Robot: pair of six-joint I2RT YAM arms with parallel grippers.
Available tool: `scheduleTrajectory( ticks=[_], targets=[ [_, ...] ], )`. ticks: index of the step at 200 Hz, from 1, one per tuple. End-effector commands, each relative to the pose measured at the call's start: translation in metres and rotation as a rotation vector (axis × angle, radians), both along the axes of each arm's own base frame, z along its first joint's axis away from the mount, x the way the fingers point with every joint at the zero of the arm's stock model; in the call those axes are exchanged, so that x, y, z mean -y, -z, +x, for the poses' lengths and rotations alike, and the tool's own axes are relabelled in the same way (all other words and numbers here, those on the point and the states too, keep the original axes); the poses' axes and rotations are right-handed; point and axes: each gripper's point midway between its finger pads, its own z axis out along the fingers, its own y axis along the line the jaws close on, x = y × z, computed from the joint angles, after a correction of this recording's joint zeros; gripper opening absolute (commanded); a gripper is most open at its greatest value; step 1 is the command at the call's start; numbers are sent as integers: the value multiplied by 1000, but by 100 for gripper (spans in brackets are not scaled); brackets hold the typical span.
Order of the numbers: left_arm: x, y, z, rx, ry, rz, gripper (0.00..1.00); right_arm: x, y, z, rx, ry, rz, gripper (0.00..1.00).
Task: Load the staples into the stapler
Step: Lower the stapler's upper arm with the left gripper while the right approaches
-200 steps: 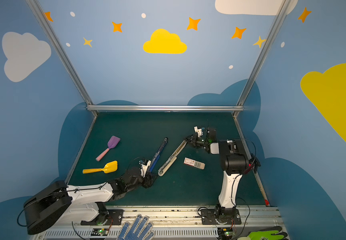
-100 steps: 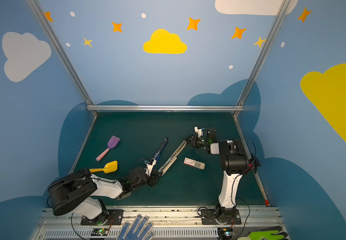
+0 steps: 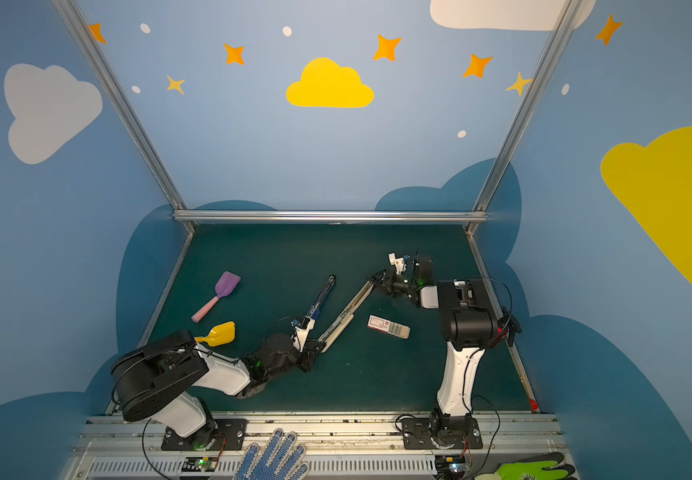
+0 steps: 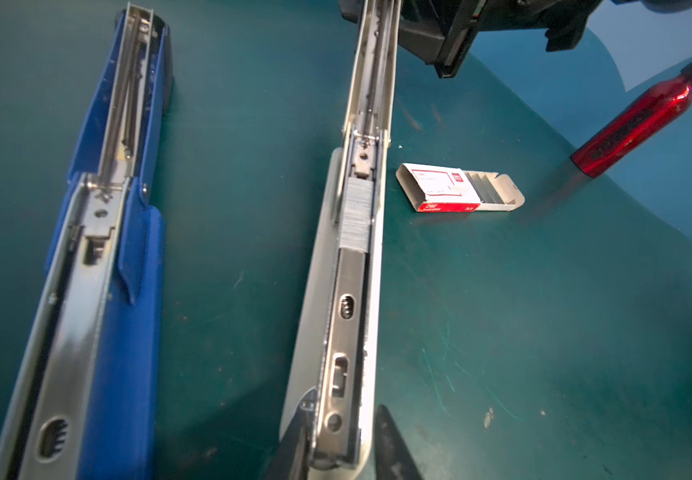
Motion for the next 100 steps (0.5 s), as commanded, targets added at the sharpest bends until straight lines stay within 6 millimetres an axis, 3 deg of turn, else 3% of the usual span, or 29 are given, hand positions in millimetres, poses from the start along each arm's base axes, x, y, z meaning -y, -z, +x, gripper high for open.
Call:
scheduleTrajectory(
  ticks=[1, 24, 100],
  targets=[
    [8, -6, 6, 29, 10, -12, 24, -3, -18, -3, 41, -31, 27, 19],
    [9, -7, 7, 35, 12, -8, 15, -3, -16, -3, 44, -33, 24, 19],
    [15, -23, 13, 86, 41, 43, 5, -2, -12, -12, 84, -35, -84, 19]
  ],
)
